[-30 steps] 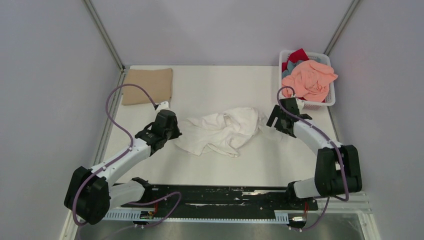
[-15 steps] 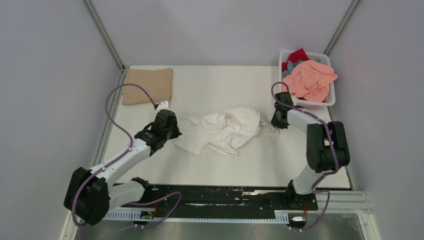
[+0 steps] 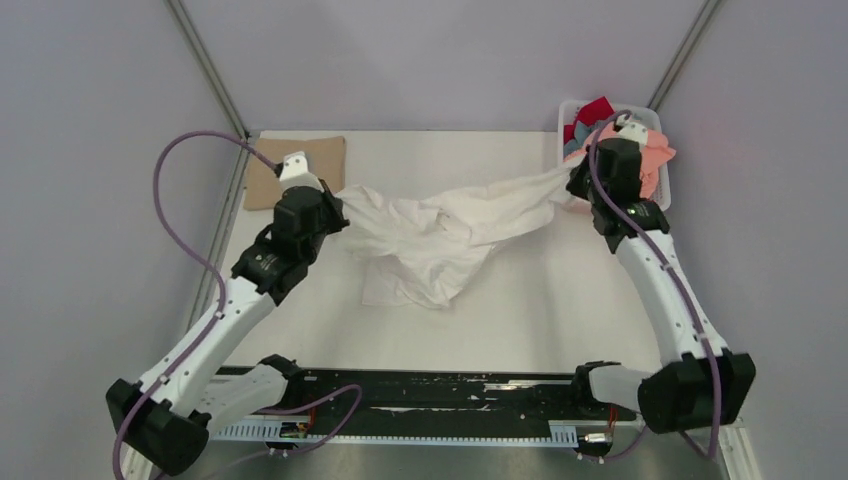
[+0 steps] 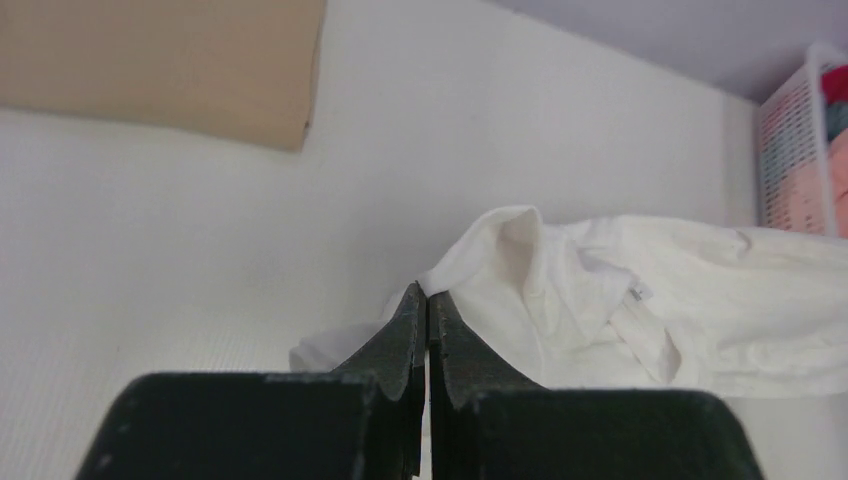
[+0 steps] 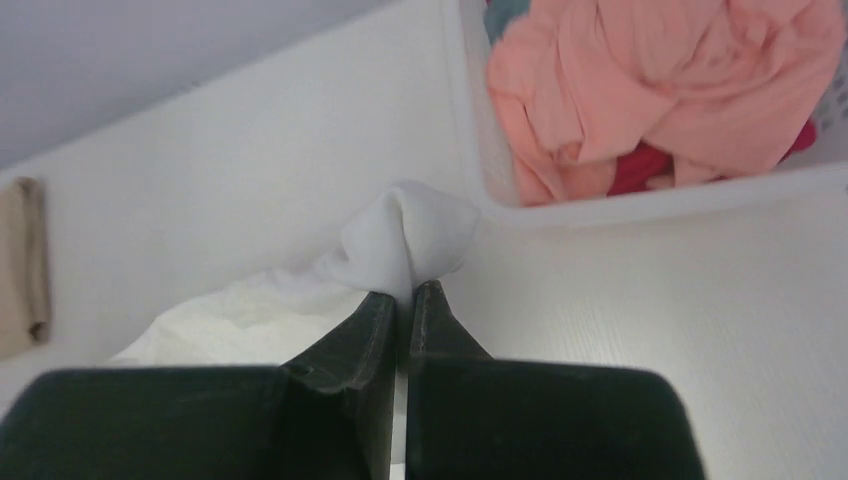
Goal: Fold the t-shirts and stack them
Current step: Flatten out the tshirt
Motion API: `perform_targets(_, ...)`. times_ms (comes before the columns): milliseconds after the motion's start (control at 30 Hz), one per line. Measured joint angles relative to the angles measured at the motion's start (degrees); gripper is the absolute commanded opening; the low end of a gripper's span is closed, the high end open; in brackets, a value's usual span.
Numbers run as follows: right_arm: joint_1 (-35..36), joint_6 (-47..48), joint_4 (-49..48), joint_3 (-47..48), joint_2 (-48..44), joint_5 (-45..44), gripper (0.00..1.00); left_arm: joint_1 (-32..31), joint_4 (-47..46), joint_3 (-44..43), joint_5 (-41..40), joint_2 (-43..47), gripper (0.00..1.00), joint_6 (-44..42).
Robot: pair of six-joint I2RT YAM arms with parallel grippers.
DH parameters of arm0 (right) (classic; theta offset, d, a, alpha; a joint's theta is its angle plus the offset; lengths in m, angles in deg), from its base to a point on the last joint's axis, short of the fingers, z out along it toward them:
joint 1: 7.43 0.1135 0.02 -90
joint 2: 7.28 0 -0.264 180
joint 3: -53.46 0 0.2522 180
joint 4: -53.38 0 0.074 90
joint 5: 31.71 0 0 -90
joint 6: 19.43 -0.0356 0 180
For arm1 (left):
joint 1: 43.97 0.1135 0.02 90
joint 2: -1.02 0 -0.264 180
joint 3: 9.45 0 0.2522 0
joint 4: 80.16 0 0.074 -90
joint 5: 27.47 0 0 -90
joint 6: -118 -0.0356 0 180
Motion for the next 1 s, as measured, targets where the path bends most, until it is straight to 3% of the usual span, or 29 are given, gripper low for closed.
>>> perform_targets(233,0.1,4.7,-0.2,7.7,-20.7,1.8,0.00,0.0,-0.2,-8.7,0.1,14.7,0.00,-4.5)
perform_targets(433,0.1,7.4,-0.1,17.1,-30.7,3.2,0.00,0.0,-0.4,-16.8,2.8,25.0,0.00,-8.3)
perform_targets(733,0.1,9.3,0.1,32.3,-34.9,9.9,0.00,0.0,-0.3,-30.0,12.4,31.2,0.00,-11.5)
perform_targets(1000,0.1,10.2,-0.6,33.7,-32.2,10.5,0.00,0.0,-1.7,-31.5,9.3,28.0,0.00,-14.7)
